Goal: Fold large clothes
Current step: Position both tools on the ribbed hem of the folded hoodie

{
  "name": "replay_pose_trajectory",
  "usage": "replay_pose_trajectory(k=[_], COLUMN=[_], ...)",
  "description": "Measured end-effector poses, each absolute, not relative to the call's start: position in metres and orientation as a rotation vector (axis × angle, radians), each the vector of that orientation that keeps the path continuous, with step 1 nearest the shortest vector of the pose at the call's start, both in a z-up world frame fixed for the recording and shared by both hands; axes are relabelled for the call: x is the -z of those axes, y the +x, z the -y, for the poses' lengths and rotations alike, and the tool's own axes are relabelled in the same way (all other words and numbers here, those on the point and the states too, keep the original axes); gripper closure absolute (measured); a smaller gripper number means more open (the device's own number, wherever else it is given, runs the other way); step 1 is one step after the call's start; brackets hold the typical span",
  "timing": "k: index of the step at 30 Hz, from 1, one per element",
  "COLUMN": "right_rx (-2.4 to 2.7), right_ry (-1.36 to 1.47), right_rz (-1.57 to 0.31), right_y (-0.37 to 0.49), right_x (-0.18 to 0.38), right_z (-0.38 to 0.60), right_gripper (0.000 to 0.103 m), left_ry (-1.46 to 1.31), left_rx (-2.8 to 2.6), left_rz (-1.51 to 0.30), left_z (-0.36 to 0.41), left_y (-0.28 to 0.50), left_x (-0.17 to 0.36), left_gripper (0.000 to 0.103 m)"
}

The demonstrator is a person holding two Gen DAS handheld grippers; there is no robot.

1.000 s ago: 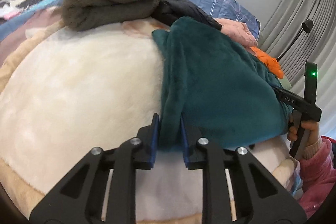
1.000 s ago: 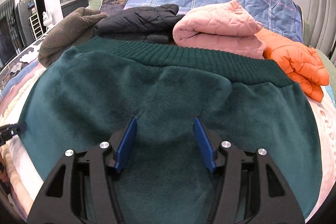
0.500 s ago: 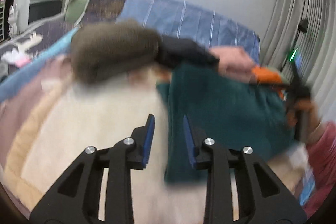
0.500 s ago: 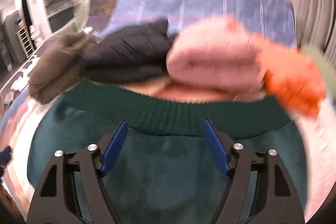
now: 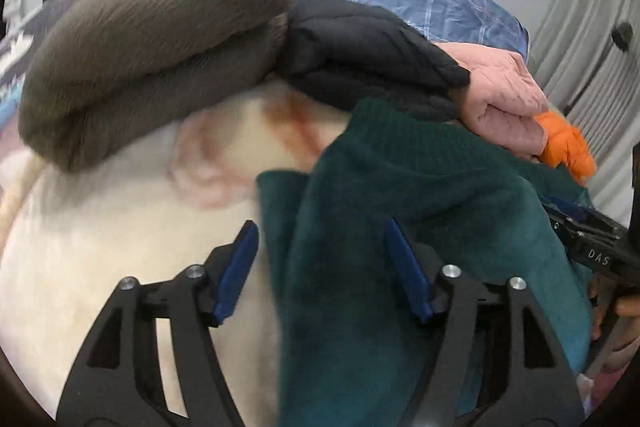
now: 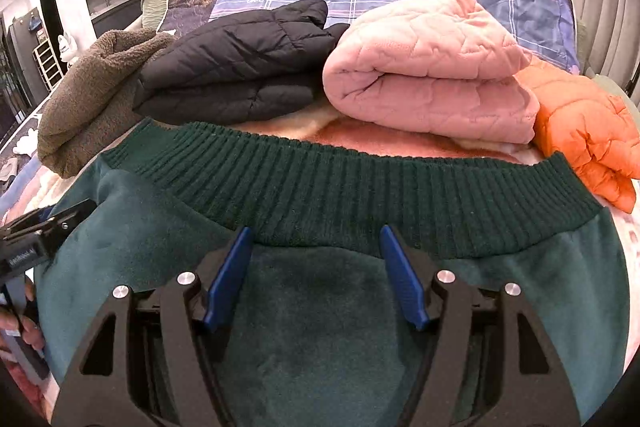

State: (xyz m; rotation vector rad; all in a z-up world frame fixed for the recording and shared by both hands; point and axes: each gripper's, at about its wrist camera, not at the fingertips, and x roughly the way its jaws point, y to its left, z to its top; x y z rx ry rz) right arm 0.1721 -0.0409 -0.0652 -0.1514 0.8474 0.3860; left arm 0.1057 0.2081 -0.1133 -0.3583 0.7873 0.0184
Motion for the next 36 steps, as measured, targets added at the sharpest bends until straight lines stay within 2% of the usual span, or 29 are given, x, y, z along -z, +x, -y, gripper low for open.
replay_pose_trajectory(k=[5, 9, 11, 12, 13, 22, 27, 30, 33, 36], right_rx=[-0.376, -0.392, -0.389, -0.397, -0.411, -0.438, -0.38, -0.427, -0.438, -0.447], right_ry=[-0.165, -0.183, -0.218, -0.217, -0.196, -0.149, -0.085, -0.146, -0.154, -0.119], right_rz=[-0.851, -0.773, -0.839, -0.908, -0.899, -0.859, -0.803, -0.795, -0.789, -0.805], right_y=[0.167, 0.156, 0.167, 0.18, 0.184, 0.18, 0.129, 0.098, 0.097, 0.103], right_x=[0.045, 0.019, 0.038, 0.063, 0.072, 0.067, 0.036, 0.04, 0.066, 0.066], right_z=[0.039, 0.029, 0.023, 0.021, 0.023, 0.031, 0.05, 0.054, 0.06, 0.061], right_gripper=[0.032, 0.029, 0.029, 0.023, 0.018, 0.016, 0.016, 0.016, 0.009, 0.006], left_ry=[-0.354, -0.344, -0.347, -0.346, -0.344, -0.357, -0.364, -0.361, -0.351, -0.351], left_rx=[-0.03, -0.038, -0.037, -0.038, -0.04, -0.033, -0.029, -0.032, -0.038, -0.04], left_rz=[-0.779, -0.774, -0.771, -0.769, -0.766, -0.764, -0.761, -0.76, -0.754, -0.752], left_z=[-0.207, -0.203, -0.203, -0.203, -0.202, -0.206, -0.208, -0.207, -0.206, -0.207], left_y=[0.106, 0.1, 0.099, 0.099, 0.099, 0.096, 0.095, 0.095, 0.093, 0.092], left_x=[0.116, 0.112, 0.111, 0.111, 0.111, 0.111, 0.111, 0.111, 0.11, 0.11], left_gripper=[0.031, 0.029, 0.029, 0.029, 0.029, 0.028, 0.028, 0.028, 0.027, 0.026])
